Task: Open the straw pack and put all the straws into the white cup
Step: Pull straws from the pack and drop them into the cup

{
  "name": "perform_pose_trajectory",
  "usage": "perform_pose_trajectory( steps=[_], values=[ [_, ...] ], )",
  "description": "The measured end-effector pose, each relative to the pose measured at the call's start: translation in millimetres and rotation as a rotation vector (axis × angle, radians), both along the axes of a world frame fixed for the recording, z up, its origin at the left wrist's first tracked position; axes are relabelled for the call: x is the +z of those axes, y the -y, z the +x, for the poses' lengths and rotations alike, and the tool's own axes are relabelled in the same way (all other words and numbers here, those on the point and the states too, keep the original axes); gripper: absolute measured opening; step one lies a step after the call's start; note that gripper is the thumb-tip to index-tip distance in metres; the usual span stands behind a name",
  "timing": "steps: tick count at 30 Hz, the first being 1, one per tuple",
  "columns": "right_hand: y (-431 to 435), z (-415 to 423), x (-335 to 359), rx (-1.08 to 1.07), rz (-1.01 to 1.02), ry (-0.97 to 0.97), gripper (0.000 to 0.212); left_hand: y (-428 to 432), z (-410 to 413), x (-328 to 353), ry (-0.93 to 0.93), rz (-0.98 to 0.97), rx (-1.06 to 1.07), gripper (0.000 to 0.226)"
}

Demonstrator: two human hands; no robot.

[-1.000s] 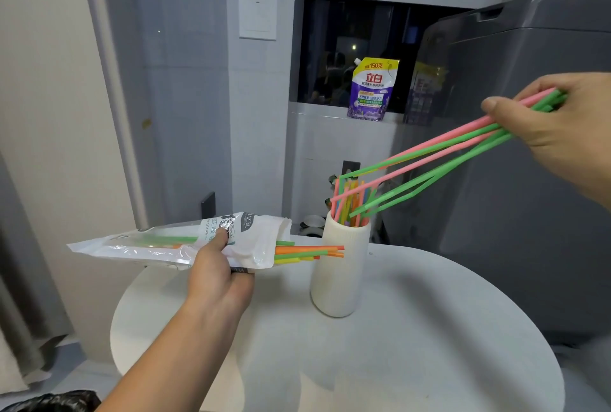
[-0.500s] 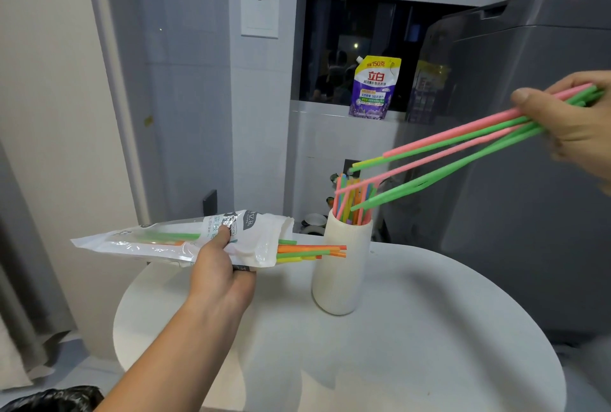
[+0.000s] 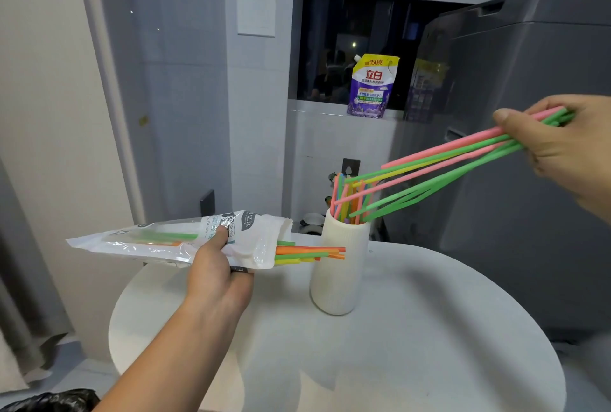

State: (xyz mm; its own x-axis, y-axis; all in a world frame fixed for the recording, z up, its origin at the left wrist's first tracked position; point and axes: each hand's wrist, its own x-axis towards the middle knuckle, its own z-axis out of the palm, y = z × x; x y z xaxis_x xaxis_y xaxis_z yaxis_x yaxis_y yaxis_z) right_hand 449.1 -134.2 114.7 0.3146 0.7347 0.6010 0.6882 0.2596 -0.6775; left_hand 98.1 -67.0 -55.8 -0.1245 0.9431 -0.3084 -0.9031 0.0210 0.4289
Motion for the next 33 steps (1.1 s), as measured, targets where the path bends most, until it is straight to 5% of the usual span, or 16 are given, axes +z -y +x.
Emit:
perform_pose_trajectory(
  steps=[8, 18, 33],
  values=[
    [4.7, -9.4, 6.8, -0.036, -0.002, 0.064, 0.062, 0.7, 0.3, 0.3, 0.001, -0.004, -0.002, 0.034],
    [12.2, -35.0, 5.5, -0.050, 0.019, 0.224, 0.034, 3.1, 0.1, 2.1, 0.009, 0.006, -0.006, 0.035],
    [-8.4, -63.9, 33.2, -0.174, -0.007, 0.403, 0.042, 1.0, -1.4, 0.8, 0.000, 0.022, -0.016, 0.033]
  ],
)
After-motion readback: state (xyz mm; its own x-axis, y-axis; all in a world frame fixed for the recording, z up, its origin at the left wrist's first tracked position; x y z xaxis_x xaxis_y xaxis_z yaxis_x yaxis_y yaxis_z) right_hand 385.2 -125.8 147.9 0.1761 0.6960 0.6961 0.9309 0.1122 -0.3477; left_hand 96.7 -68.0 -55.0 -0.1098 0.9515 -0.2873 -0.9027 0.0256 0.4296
